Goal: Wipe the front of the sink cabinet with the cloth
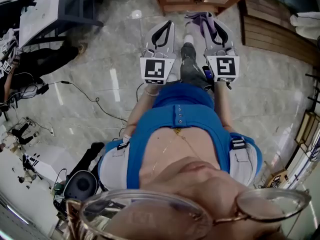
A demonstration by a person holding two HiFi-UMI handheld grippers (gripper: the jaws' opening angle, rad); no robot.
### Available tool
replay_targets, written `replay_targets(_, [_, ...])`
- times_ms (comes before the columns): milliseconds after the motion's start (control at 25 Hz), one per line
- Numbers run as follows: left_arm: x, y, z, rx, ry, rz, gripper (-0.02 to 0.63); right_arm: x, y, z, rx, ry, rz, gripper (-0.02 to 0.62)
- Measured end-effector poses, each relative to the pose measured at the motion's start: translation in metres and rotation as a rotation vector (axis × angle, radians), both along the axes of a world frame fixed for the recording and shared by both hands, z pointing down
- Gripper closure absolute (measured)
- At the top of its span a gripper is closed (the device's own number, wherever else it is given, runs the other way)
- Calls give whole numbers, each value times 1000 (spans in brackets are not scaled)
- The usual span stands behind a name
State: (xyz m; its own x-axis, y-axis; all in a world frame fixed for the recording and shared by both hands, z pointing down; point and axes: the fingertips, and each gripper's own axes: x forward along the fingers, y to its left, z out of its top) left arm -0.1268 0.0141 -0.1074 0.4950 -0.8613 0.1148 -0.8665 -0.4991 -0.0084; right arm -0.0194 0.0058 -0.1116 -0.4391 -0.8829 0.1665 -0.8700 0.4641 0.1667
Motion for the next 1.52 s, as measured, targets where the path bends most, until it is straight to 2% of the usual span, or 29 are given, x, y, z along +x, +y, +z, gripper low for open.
replay_targets(280, [22, -140, 17, -19, -10, -54, 606, 18, -137, 19, -39, 22, -124, 538])
replay_targets(520, [23, -211, 50, -60, -41, -79, 604, 25, -214, 45, -55, 26, -177, 538])
replay_targets(640, [16, -221, 77, -84, -57, -97, 604, 24, -229, 70, -57, 38, -193, 538])
replay_targets(760, [8, -225, 124, -115, -64, -115, 604, 17, -232, 115, -68, 34, -228, 540])
replay_targets(920, [1, -236, 219, -120, -51, -124, 606, 5, -240, 196, -57, -14, -272, 540])
replay_targets(1080, [0, -246, 327, -100, -64, -150, 606, -2, -248, 287, -2, -59, -321, 540])
replay_targets(1240, [-8, -249, 412, -58, -26, -177, 606, -19, -251, 361, 73, -73, -392, 540])
replay_targets(1360, [-11, -242, 459, -1, -1, -163, 606, -27, -248, 399, 138, -74, -426, 540])
replay_targets(1520, [-10, -230, 486, 135, 90, -141, 606, -19, -245, 426, 245, -13, -365, 540])
